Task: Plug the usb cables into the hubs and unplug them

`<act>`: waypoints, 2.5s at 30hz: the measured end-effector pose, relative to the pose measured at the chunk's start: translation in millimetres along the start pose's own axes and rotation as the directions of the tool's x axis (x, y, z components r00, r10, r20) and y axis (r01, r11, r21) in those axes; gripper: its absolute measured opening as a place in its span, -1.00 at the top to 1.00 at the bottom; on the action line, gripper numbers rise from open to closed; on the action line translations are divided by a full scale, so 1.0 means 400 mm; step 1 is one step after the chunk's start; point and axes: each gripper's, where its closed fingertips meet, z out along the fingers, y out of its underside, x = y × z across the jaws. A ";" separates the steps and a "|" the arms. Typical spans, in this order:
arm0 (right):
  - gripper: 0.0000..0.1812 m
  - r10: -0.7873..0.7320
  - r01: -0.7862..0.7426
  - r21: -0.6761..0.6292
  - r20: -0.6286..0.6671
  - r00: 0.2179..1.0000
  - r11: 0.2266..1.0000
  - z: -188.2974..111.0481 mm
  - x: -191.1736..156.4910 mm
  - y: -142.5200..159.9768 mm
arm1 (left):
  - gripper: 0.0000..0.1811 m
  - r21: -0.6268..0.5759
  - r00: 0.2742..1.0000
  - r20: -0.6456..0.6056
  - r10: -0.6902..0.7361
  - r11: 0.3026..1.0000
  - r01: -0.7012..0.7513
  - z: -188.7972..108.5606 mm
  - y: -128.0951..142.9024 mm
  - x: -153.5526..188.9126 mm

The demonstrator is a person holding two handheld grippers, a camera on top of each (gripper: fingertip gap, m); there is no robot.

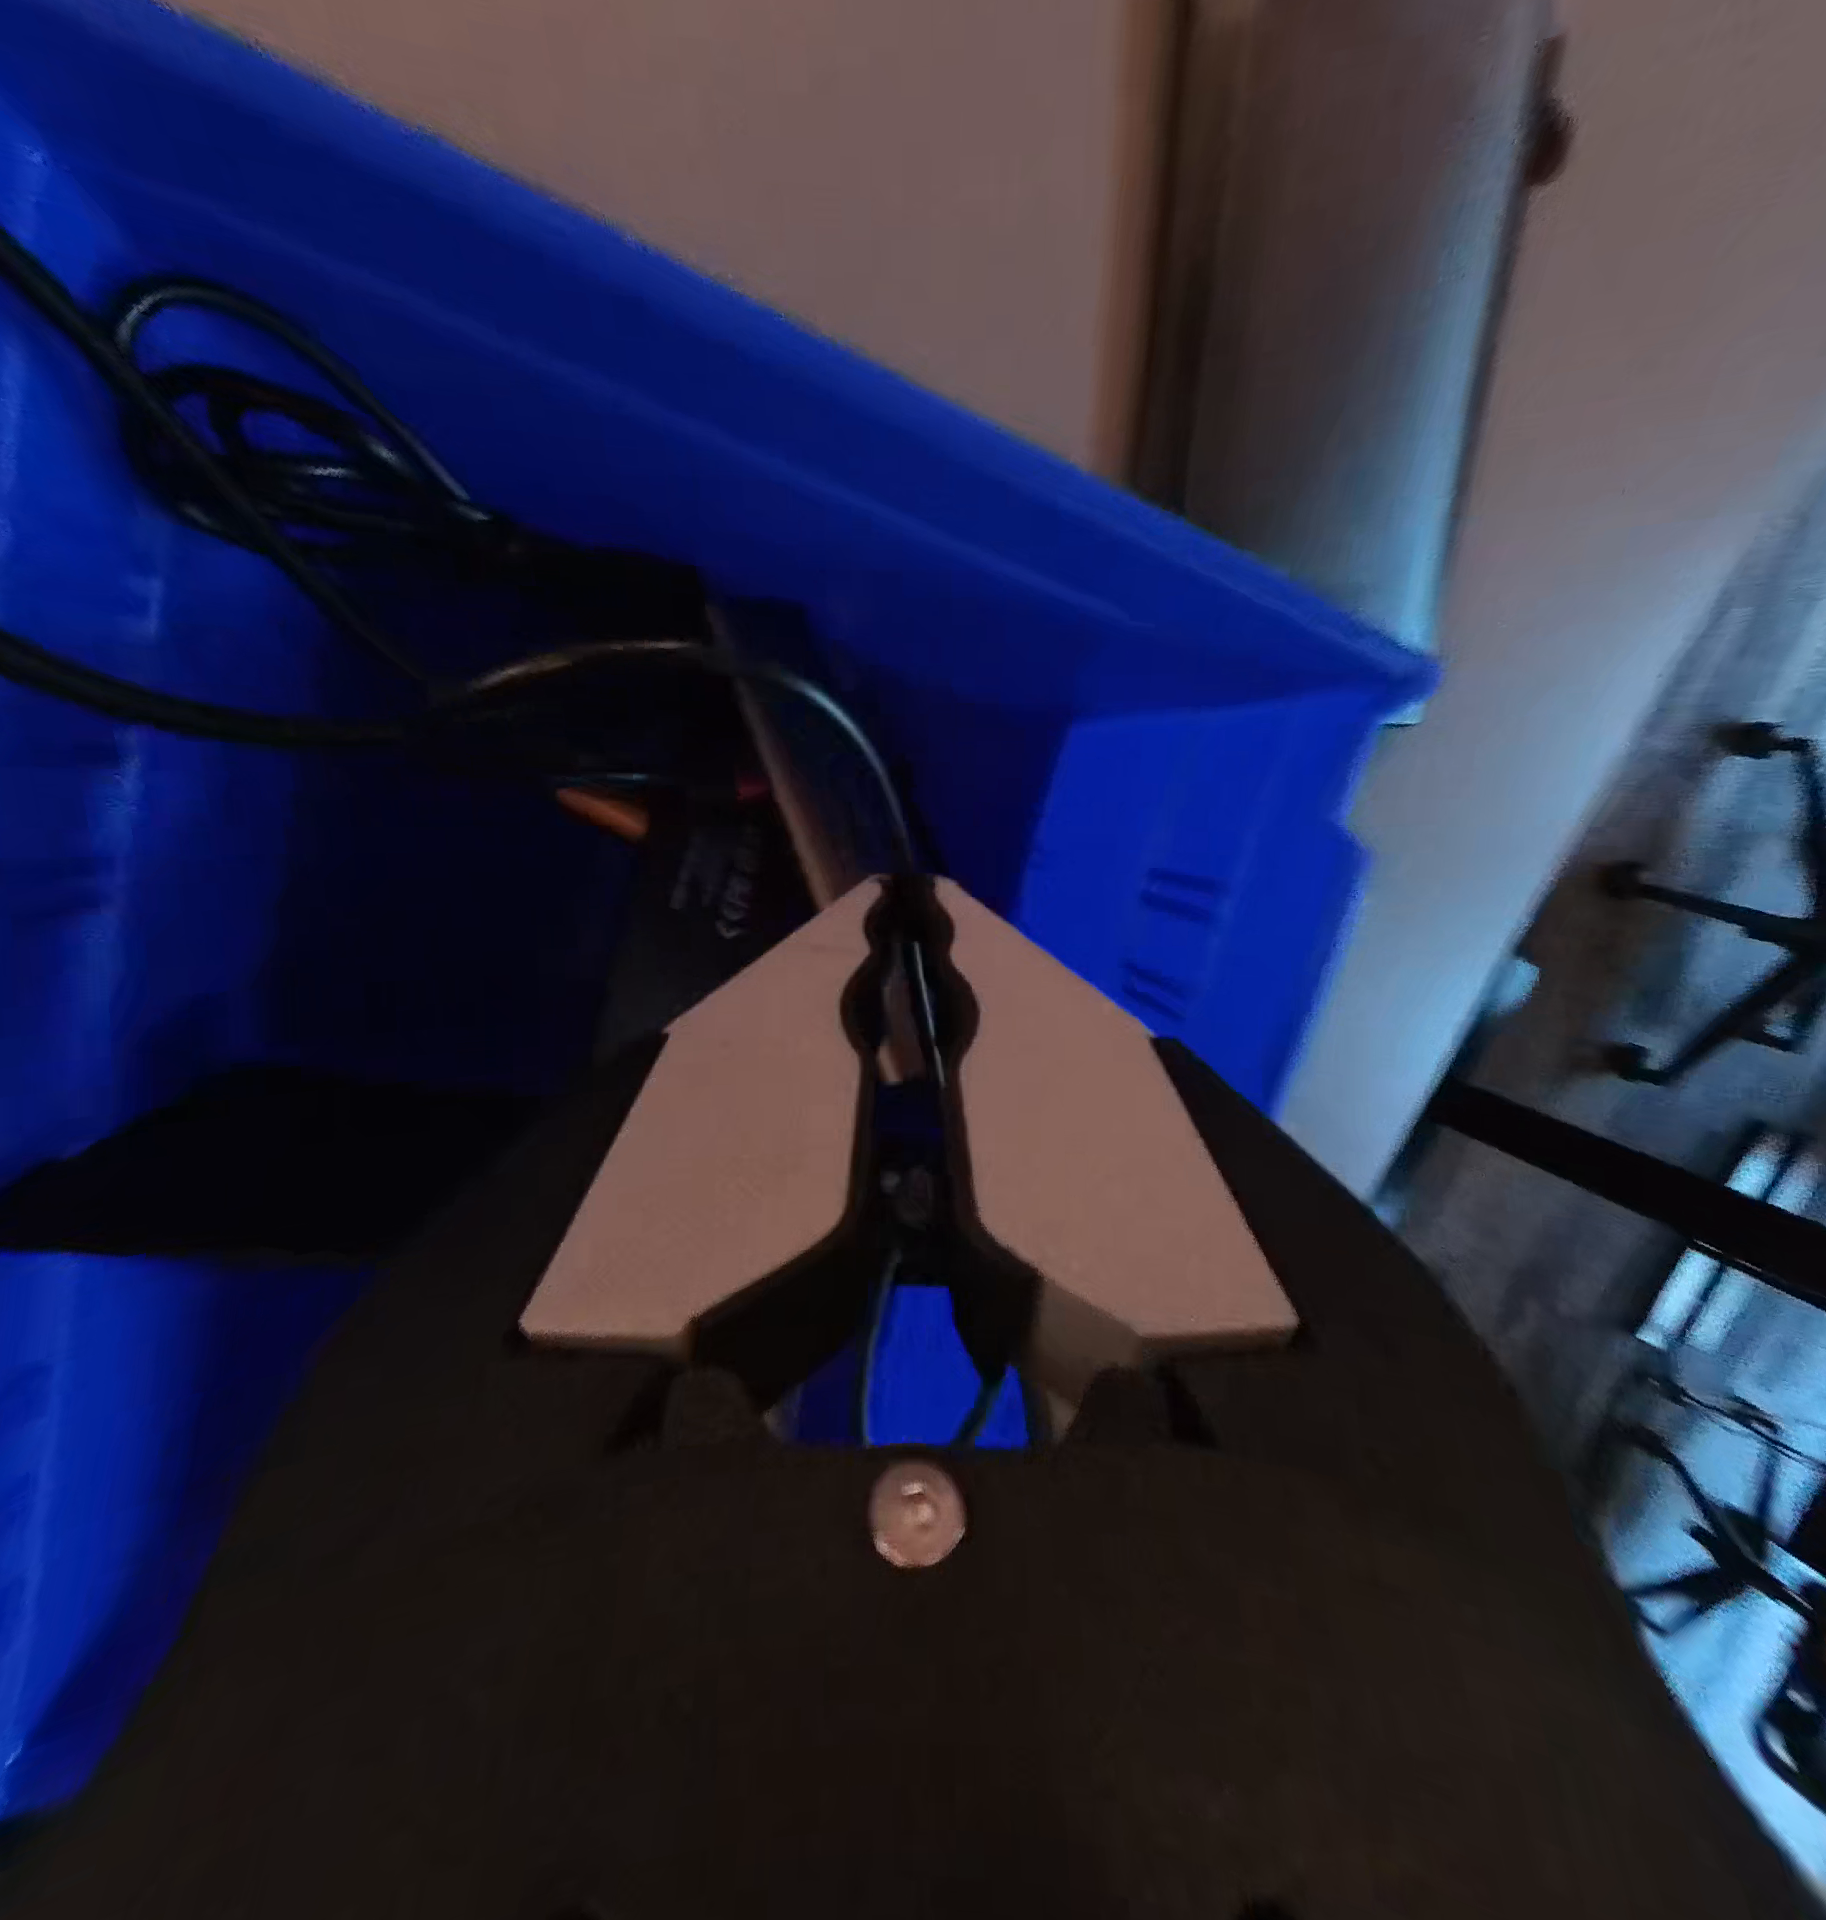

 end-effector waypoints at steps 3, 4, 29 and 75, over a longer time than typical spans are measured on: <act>0.82 0.019 -0.016 0.038 -0.082 0.996 0.999 -0.037 0.031 -0.024 | 0.79 0.001 1.000 -0.015 -0.001 1.000 0.001 -0.003 -0.001 0.009; 0.69 0.049 -0.044 0.060 -0.092 0.995 0.997 -0.050 0.037 -0.033 | 0.74 0.005 0.999 -0.026 -0.021 1.000 0.021 -0.005 -0.003 0.012; -0.21 0.086 -0.090 0.669 0.038 0.996 0.738 -0.306 -0.389 0.259 | 0.00 -0.094 0.696 0.685 -0.215 0.921 0.378 -0.504 -0.006 0.045; 0.43 -0.102 0.025 0.571 0.103 0.989 0.820 -0.228 -1.084 -0.185 | 0.96 -0.003 0.672 0.715 -0.192 0.961 0.277 -0.665 0.086 -0.021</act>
